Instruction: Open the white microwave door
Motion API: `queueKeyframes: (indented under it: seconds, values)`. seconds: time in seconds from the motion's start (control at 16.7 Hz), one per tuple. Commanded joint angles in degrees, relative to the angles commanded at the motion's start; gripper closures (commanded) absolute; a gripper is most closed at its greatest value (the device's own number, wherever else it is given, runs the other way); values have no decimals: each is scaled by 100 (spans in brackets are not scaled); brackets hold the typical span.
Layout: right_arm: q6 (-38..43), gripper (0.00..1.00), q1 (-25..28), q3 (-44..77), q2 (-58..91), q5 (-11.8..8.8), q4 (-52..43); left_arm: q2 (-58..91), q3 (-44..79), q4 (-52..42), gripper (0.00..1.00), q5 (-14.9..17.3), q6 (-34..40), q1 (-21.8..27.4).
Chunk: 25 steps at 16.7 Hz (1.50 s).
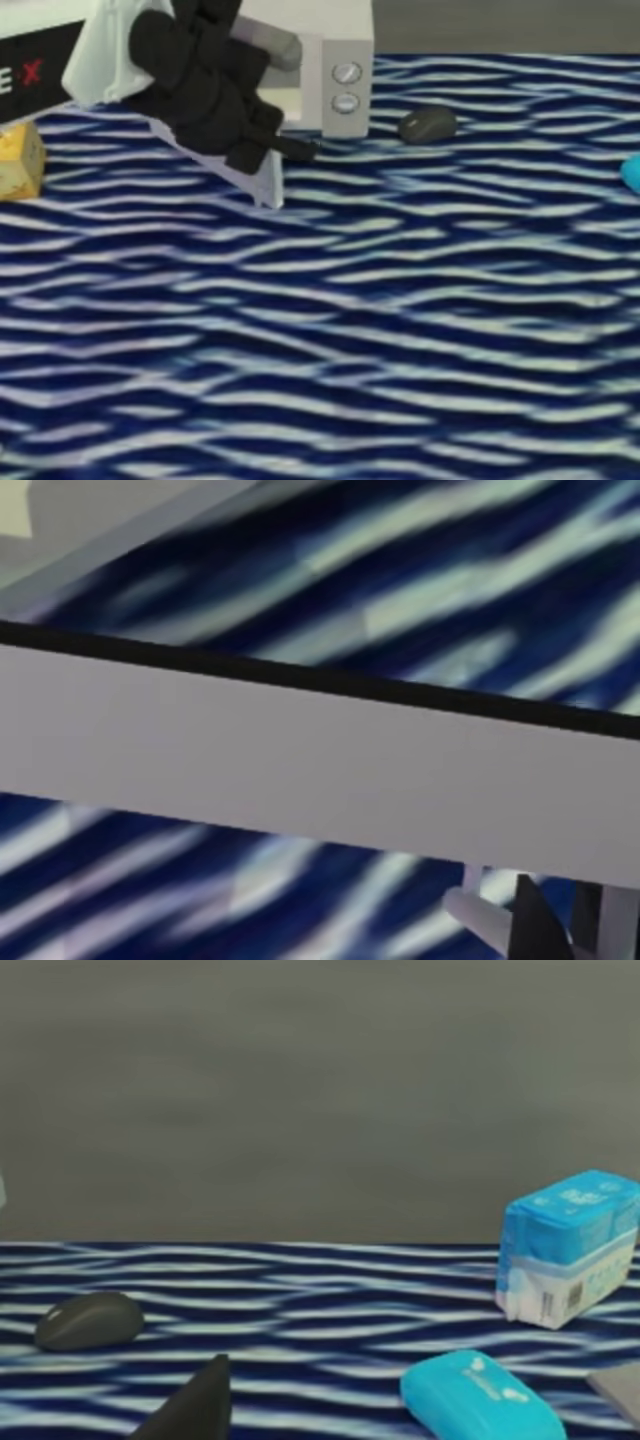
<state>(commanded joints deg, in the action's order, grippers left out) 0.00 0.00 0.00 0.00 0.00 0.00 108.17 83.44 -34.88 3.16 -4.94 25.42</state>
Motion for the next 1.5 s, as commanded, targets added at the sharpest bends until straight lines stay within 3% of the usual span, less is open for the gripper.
queueKeyframes:
  seconds: [0.36,1.5]
  values:
    - [0,0,0,0,0,0,0,-266,-362,4,100,358,-686,-251]
    - [0,0,0,0,0,0,0,-283,-365,12,100,370,-705,-259]
